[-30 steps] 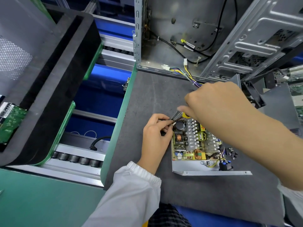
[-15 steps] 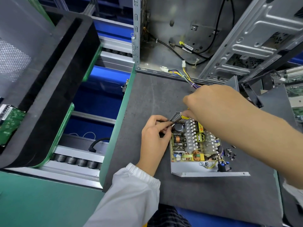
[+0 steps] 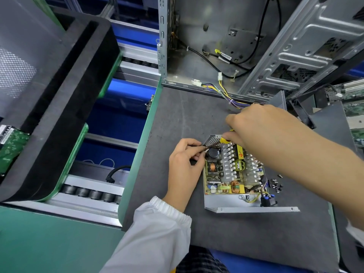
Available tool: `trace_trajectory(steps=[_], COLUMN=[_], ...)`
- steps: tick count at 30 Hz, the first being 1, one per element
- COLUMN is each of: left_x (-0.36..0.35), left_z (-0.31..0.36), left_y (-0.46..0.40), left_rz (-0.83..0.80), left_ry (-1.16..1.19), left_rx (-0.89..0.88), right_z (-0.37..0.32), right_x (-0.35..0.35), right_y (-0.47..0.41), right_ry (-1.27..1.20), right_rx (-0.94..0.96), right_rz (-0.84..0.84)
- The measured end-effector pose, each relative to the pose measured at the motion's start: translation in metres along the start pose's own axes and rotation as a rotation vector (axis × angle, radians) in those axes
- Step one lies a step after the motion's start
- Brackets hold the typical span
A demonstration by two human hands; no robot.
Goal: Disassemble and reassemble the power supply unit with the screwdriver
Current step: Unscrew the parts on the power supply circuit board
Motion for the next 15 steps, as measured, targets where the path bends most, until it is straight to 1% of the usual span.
trace_trajectory(steps=[3,9,15], left_x=[-0.001,-0.003,-0.004], left_z=[-0.001,-0.001,-0.003], left_y=[0.000,-0.001,-0.003], left_rz=[-0.001,-0.012,-0.046], left_ry=[0.006,0.012,0.013], left_rx=[0.007,0.015,0.041], right_z=[-0.002,-0.008,-0.018], right_x=[-0.001,0.006,0.021], right_y=[0.001,0.002,-0.001], right_ry=[-0.015,0.079,0.092], right_rx=[0.006,0.016,0.096], right_rz=[0.008,0.012,0.038])
Point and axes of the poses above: each hand's wrist, its own y-axis away from the middle knuckle, its own x-axis out of the back of the hand, z = x × y, the point moved 6 cm from there along -y, towards the middle knuckle, and after that the axes turned 8 degrees about z, right-handed, at the moved point
